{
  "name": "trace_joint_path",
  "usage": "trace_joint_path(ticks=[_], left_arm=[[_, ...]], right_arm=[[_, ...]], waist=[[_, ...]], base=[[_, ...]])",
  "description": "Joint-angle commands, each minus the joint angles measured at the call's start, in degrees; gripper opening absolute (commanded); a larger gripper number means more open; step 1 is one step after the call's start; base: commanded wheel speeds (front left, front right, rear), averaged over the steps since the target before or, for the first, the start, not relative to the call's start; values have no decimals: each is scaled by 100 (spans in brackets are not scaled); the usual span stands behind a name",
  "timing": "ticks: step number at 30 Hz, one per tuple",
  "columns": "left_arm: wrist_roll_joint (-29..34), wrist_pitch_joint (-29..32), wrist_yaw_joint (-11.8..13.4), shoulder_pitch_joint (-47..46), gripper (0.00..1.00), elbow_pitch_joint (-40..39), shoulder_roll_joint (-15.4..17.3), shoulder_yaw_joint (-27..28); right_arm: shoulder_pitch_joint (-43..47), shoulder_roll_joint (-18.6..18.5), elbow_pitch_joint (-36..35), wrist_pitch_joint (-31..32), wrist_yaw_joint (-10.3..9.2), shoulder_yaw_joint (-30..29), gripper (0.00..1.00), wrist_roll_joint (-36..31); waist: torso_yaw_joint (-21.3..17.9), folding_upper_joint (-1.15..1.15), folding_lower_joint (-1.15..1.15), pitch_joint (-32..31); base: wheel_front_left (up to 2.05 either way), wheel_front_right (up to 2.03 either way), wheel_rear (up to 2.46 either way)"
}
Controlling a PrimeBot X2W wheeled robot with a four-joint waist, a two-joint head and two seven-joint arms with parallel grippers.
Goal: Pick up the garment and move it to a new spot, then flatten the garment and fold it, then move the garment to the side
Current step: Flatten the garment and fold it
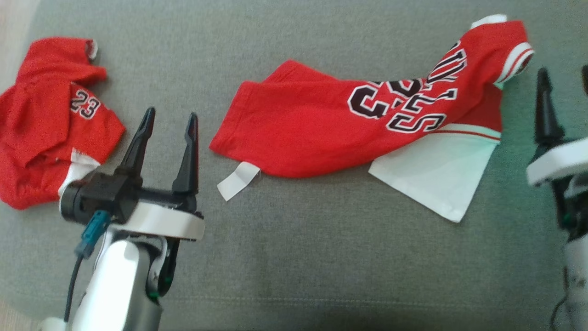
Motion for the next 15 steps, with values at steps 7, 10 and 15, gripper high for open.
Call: trace_joint_path(ticks=[7, 10, 15], left_arm=[[88, -30, 27, 291, 100, -135, 138, 338], [94, -30, 46, 419, 100, -109, 149, 354], [96, -30, 78, 545, 100, -93, 163, 373]], right_arm=[[1166, 702, -1795, 187, 24, 117, 100, -237], [1608, 899, -2214, 350, 24, 209, 100, -269], [2091, 1076, -2587, 493, 24, 263, 100, -284]], waist=[[-190, 0, 0, -586], [-227, 0, 0, -740], [-281, 0, 0, -884]], base=[[0, 0, 0], [0, 0, 0], [0, 0, 0]])
